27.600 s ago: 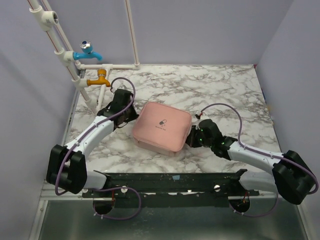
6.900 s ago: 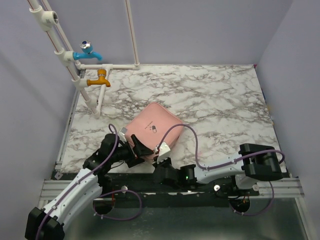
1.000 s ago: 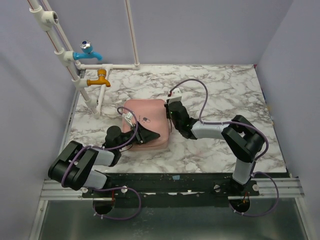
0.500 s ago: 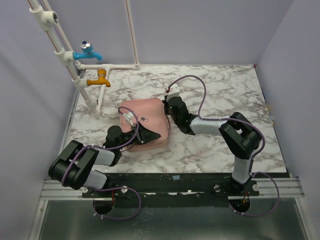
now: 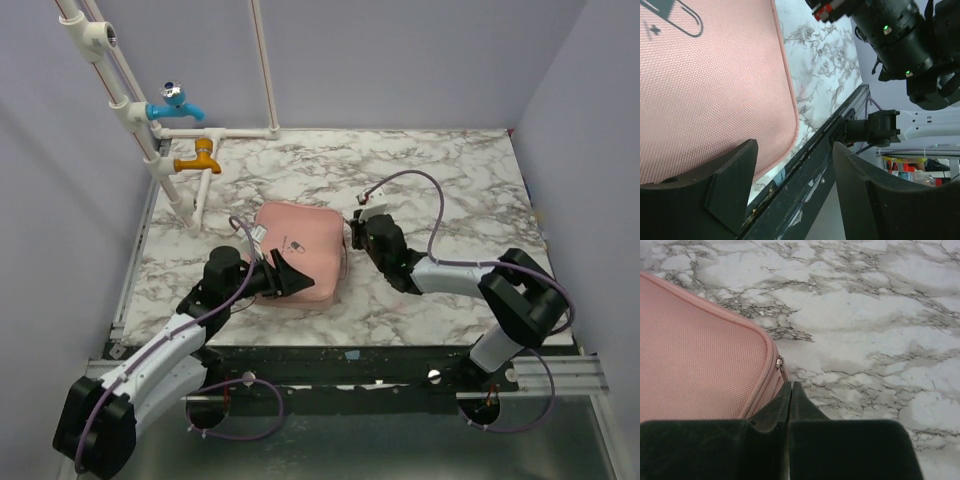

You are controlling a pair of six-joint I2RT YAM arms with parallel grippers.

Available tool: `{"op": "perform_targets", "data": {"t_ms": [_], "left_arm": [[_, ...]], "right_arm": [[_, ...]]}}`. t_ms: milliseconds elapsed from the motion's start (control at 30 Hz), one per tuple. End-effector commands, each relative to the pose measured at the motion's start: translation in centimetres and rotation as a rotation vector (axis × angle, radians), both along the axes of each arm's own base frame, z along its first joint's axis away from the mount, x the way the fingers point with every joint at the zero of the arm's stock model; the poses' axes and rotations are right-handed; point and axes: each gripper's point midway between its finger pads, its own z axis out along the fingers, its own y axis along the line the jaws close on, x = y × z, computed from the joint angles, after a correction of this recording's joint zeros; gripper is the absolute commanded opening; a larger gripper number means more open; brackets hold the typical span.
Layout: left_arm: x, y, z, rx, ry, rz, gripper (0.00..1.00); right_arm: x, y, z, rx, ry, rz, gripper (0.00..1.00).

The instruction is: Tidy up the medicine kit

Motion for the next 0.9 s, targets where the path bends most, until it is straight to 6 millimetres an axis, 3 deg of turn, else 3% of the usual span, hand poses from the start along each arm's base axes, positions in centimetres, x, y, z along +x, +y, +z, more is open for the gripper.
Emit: {"op": "perform_targets", "data": {"t_ms": [0, 267, 500, 600, 700, 867], "left_arm": [[-1.7, 1.9, -0.4, 0.123, 0.049, 0.034, 0.64], [-4.9, 0.0, 1.6, 0.049, 0.083, -0.077, 0.66], [-9.5, -4.4, 3.0, 0.020, 0.136, -0.230, 0.68], [-11.3, -5.7, 3.4, 0.019, 0.161, -0.250, 0.68], [-12.2, -6.6, 2.9, 0.024, 0.188, -0.243, 0.69], [-11.4, -6.9, 0.7, 0.038, 0.216, -0.180, 0.70]], "right_arm": [[-2.2, -2.2, 0.5, 0.036, 0.009, -0.034, 0.01], [-9.1, -4.1, -0.1, 0.042, 0.085, -0.054, 0.01], [-15.7, -5.5, -2.0, 0.048, 0.181, -0.077, 0.01], [-18.5, -5.8, -3.7, 0.047, 0.245, -0.087, 0.01], [-21.0, -5.9, -5.8, 0.032, 0.290, -0.104, 0.01], [-23.5, -5.1, -7.9, 0.011, 0.323, -0.128, 0.01]]}}
